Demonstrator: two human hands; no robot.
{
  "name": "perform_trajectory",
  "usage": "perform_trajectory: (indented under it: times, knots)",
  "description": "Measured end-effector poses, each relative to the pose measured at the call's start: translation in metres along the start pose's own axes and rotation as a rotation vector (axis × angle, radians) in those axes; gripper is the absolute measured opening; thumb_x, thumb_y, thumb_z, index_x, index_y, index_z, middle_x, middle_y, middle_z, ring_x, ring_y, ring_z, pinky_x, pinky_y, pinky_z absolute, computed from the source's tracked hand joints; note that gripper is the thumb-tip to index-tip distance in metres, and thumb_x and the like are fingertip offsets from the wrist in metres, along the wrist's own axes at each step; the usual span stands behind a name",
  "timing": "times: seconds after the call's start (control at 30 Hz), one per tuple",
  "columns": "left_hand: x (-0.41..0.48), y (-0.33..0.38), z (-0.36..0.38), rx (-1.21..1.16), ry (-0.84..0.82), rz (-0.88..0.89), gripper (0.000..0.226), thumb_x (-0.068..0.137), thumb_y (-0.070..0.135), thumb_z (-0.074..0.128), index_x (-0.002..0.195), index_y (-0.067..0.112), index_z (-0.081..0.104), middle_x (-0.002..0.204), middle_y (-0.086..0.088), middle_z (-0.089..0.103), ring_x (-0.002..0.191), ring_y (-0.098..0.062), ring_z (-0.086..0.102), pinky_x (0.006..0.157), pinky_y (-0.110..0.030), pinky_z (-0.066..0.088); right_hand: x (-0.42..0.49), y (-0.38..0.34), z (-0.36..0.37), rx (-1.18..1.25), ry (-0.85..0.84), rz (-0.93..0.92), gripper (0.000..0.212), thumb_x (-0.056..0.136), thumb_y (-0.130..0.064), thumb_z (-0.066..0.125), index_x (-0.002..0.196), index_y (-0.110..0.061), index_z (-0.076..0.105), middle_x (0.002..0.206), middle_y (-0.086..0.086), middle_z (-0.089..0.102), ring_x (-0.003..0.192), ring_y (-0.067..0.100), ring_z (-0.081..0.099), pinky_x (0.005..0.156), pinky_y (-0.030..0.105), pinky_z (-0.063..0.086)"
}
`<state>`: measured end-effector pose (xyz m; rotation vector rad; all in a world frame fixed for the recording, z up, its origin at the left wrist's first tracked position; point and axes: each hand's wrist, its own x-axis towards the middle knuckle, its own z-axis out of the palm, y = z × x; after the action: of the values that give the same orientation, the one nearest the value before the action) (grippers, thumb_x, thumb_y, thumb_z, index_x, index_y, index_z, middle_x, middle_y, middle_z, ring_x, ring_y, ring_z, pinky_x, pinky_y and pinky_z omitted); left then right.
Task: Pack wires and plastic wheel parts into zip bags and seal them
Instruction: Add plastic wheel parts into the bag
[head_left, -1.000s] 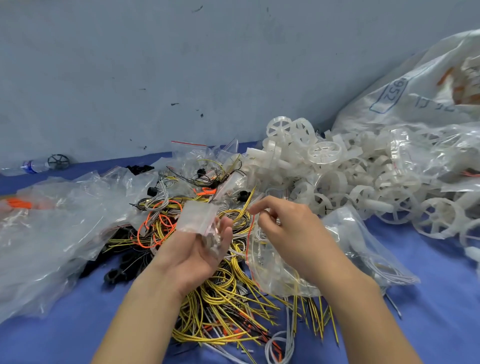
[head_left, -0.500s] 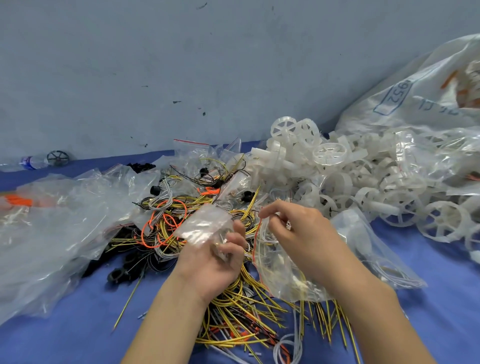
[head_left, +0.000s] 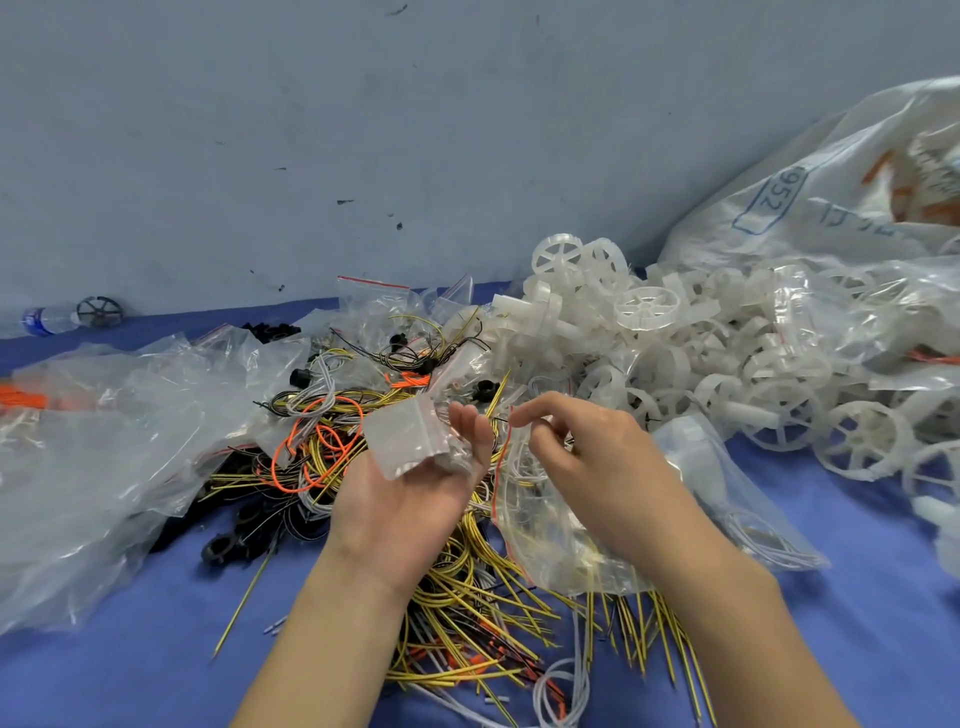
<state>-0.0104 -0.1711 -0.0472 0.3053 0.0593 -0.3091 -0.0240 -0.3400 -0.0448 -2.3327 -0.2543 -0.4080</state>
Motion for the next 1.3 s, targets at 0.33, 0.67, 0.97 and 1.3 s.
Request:
perform_trajectory:
  times: [0.33,0.67,0.97,1.3]
  knots:
    - [-0.004,0.001,-0.009,-0.047,0.003,-0.290,0.029,0.103,0.021,0.033,0.117,0.002,0.050,0.069,0.004,0.043,0.036,-0.004,0.037,0.030,-0.014,0.028,-0.002,-0.003,-0.003,-0.011,0.004,-0.006,0.024,0.100,-0.028,0.045,0.108,-0.034,0.067,0.069,-0.019,0.052,0.057,-0.011,0.049,0.051,0.019,0.026]
    - [0.004,-0.012,-0.005,0.237,-0.050,-0.151,0.038,0.084,0.008,0.061,0.122,0.000,0.060,0.105,-0.016,0.066,0.081,-0.020,0.064,0.070,-0.028,0.056,-0.004,-0.014,-0.001,-0.028,0.078,-0.024,0.019,0.097,-0.027,0.047,0.102,-0.033,0.064,0.078,-0.016,0.057,0.061,0.002,0.045,0.063,0.032,0.040]
    - [-0.003,-0.046,0.010,0.610,-0.237,-0.195,0.038,0.073,0.004,0.066,0.110,0.003,0.070,0.101,-0.015,0.067,0.089,-0.019,0.066,0.085,-0.033,0.056,-0.005,-0.021,-0.002,-0.008,0.183,-0.081,0.012,0.095,-0.021,0.047,0.091,-0.032,0.044,0.073,-0.013,0.050,0.066,0.016,0.046,0.061,0.038,0.038]
    - [0.009,-0.064,0.017,1.017,-0.021,-0.269,0.025,0.099,-0.004,0.029,0.103,0.002,0.053,0.082,-0.015,0.051,0.074,-0.024,0.052,0.059,-0.029,0.036,-0.014,-0.032,-0.013,-0.046,0.165,-0.166,0.009,0.097,-0.023,0.046,0.098,-0.029,0.052,0.091,-0.012,0.059,0.078,0.018,0.055,0.068,0.038,0.044]
